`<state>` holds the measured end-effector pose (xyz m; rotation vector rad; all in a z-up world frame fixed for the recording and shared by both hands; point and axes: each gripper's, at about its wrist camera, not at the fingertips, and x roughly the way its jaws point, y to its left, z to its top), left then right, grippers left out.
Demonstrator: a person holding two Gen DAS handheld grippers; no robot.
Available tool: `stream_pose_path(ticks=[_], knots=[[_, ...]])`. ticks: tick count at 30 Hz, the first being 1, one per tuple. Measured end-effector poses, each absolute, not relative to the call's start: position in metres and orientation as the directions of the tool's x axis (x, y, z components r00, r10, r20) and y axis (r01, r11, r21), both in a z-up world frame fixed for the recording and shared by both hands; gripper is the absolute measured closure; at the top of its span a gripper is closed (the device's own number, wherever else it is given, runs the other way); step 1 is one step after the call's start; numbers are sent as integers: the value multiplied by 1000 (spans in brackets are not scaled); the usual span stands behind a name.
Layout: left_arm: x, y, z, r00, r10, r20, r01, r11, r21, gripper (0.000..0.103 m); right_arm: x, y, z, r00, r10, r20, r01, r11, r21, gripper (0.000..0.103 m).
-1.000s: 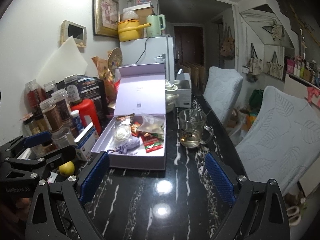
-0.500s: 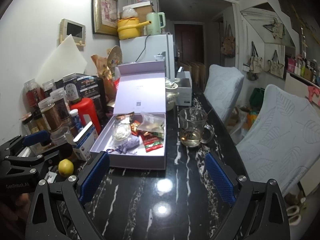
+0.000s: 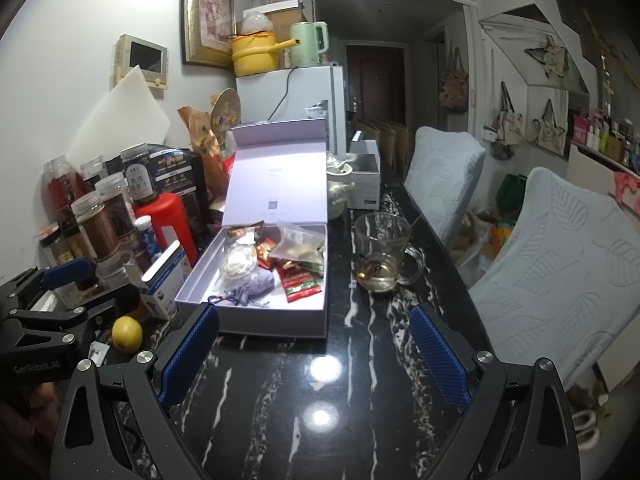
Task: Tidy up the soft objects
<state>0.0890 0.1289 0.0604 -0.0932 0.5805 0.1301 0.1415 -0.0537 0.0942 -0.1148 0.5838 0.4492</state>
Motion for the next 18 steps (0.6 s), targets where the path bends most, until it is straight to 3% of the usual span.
stream_pose_path(ticks=[18], knots=[[93, 129, 58, 812, 131, -569, -171, 985, -17, 2, 144, -57, 89, 737, 363, -570, -434, 901, 14, 6]])
